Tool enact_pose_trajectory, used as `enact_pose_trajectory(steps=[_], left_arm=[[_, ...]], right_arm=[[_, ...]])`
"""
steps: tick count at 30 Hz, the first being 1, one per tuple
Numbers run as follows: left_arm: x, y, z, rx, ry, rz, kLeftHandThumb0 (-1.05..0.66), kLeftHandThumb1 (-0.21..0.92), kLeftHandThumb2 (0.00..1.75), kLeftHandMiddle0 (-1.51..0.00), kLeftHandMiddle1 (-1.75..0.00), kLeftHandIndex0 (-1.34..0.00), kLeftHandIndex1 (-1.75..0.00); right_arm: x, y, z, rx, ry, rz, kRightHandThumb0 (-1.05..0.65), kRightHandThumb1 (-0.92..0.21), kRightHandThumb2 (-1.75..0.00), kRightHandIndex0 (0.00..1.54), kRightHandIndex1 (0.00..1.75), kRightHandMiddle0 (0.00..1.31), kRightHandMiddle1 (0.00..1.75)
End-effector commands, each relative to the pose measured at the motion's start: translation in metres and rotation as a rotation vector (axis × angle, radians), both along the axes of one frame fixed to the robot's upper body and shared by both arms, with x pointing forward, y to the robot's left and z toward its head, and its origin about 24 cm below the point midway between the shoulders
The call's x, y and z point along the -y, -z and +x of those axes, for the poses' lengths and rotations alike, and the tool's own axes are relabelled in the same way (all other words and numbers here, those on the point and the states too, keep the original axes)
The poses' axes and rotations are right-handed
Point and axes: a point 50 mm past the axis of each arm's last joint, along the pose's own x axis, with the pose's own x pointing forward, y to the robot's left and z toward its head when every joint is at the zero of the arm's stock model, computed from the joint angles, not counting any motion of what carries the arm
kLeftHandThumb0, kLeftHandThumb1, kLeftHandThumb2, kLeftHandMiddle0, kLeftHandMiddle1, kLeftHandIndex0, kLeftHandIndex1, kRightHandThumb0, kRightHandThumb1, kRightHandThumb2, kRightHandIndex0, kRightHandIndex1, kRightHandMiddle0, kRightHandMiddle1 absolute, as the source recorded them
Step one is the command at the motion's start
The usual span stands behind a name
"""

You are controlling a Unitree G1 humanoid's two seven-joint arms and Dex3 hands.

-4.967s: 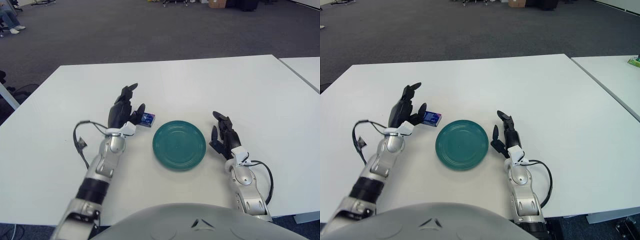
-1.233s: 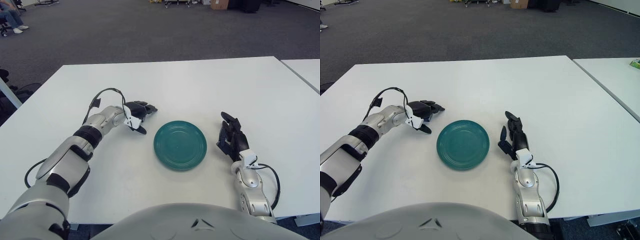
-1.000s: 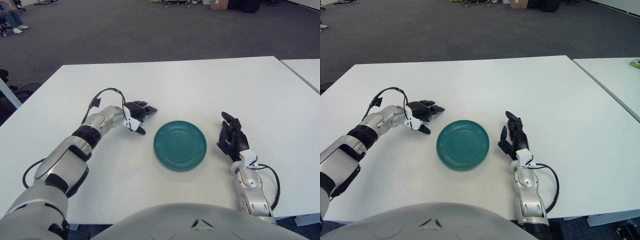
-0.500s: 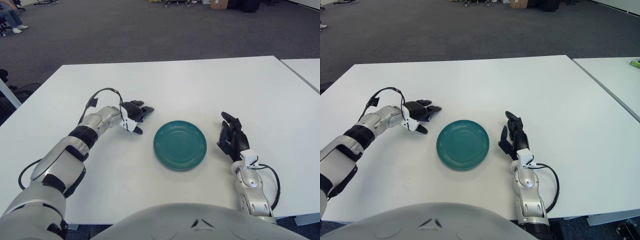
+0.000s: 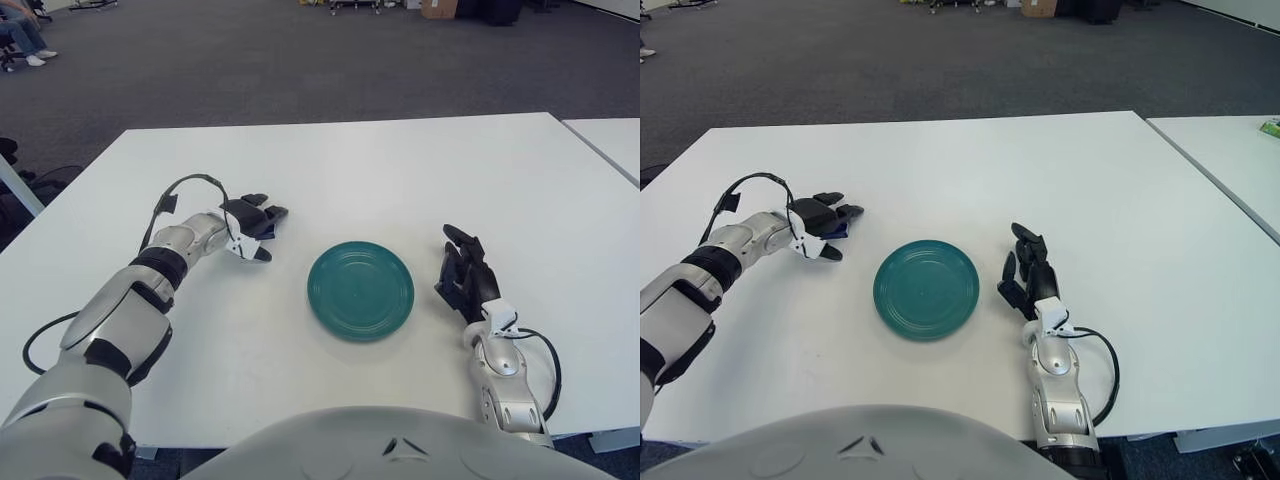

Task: Put the gum into the plate.

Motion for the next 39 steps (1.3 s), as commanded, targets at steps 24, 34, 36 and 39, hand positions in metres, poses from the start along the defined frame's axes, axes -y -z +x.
enact_pose_trajectory(steps=[24, 34, 36, 39], left_arm=[[-0.013, 0.013, -0.002, -0.005, -0.27, -0.19, -1.01, 0.92, 0.29, -0.26, -0.04, 0.0, -0.82], [-0.016, 0.016, -0.002, -0.014, -0.42, -0.314, -0.98, 0.92, 0.36, -0.39, -0.12, 0.0, -1.08], [-0.016, 0.017, -0.002, -0.02, -0.445, -0.323, -0.95, 0.92, 0.34, -0.33, -0.75, 0.0, -1.22], [-0.016, 0.019, -0.002, -0.023, -0.458, -0.322, -0.9, 0.92, 0.3, -0.45, -1.42, 0.0, -1.42]], right_arm=[[0.008, 0.03, -0.022, -0.192, 0.017, 0.011, -0.86, -0.92, -1.01, 0.3, 0.01, 0.0, 0.69], [0.009, 0.03, -0.022, -0.19, 0.01, 0.011, -0.85, -0.92, -1.01, 0.29, 0.0, 0.0, 0.68], [0.009, 0.03, -0.022, -0.19, 0.008, 0.011, -0.86, -0.92, -1.01, 0.29, 0.0, 0.0, 0.68], [0.01, 0.03, -0.022, -0.189, 0.007, 0.011, -0.86, -0.92, -1.02, 0.29, 0.0, 0.0, 0.68]])
